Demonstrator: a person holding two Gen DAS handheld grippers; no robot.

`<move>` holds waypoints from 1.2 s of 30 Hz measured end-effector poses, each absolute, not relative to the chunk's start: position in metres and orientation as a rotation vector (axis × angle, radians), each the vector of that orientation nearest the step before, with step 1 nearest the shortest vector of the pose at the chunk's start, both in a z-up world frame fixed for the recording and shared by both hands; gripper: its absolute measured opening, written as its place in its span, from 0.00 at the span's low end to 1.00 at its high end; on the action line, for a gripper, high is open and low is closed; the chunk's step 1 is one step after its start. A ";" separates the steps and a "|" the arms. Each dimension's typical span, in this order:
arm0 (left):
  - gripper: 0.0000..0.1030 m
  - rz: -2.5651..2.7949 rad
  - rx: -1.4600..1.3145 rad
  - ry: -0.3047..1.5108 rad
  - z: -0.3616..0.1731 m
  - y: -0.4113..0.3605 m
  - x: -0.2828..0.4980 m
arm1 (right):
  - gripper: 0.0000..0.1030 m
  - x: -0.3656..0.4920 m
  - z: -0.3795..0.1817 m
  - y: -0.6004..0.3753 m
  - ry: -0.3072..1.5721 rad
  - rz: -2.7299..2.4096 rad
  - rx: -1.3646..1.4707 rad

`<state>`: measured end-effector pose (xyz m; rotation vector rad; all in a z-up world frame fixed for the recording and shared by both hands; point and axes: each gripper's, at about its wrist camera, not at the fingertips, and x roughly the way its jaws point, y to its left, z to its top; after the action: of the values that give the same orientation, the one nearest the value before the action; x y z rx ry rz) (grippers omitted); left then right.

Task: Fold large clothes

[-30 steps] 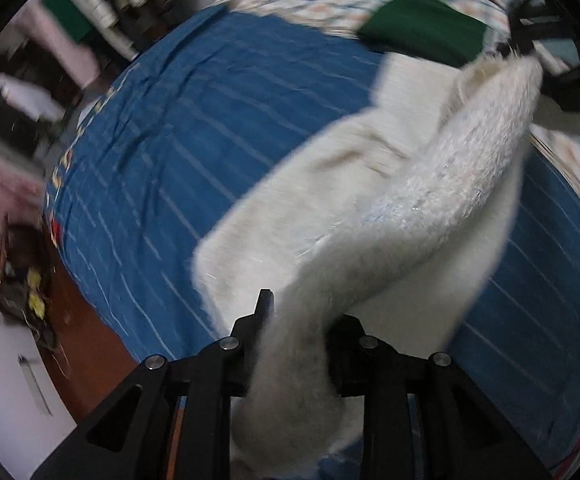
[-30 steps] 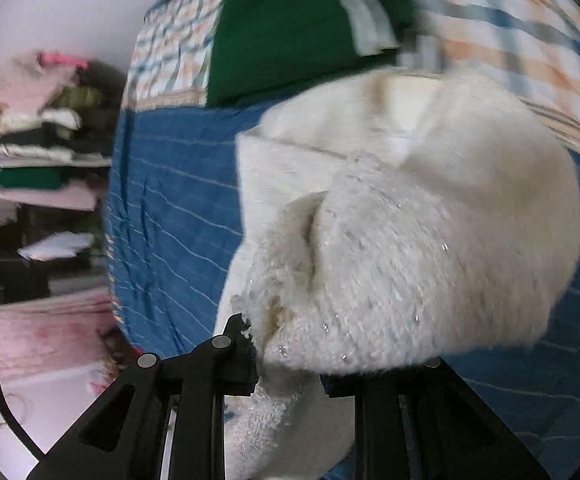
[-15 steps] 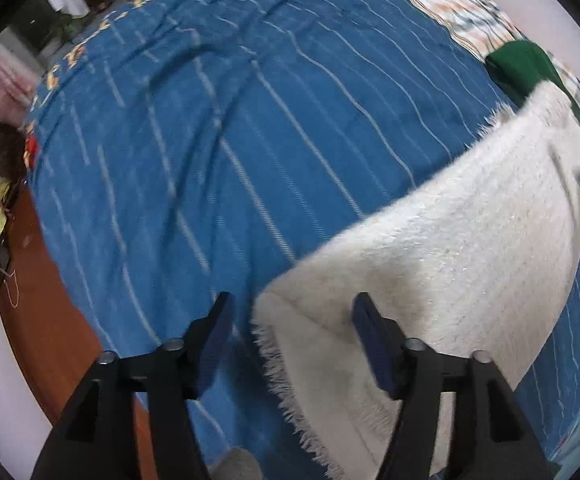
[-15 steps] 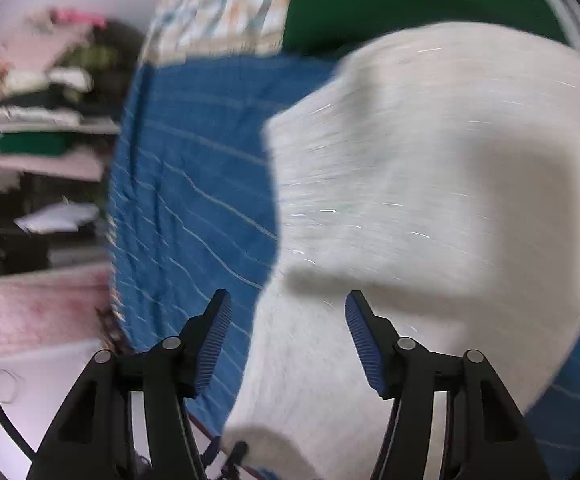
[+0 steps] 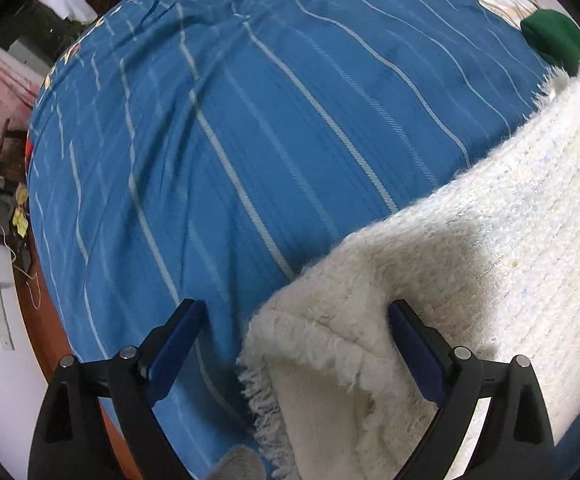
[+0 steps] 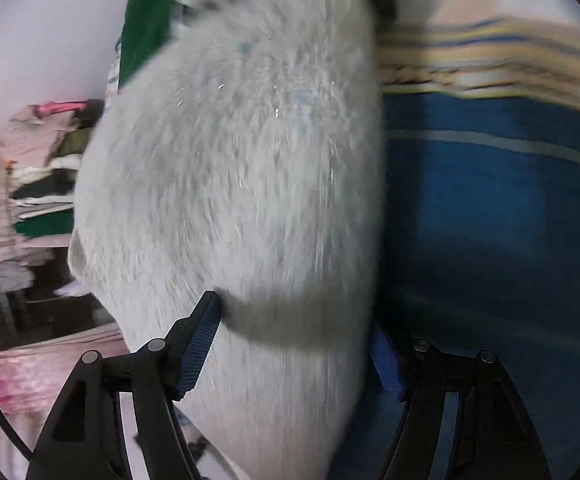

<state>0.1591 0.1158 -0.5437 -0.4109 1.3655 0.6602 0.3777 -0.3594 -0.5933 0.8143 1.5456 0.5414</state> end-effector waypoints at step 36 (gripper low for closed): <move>0.95 0.467 -0.017 1.384 -0.533 -0.018 0.196 | 0.53 0.027 -0.424 -0.549 1.404 -0.149 0.592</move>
<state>0.1959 -0.0182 -0.5331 -0.0171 1.3838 0.4673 0.0274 -0.5488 -0.4243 0.5918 1.4038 -0.1488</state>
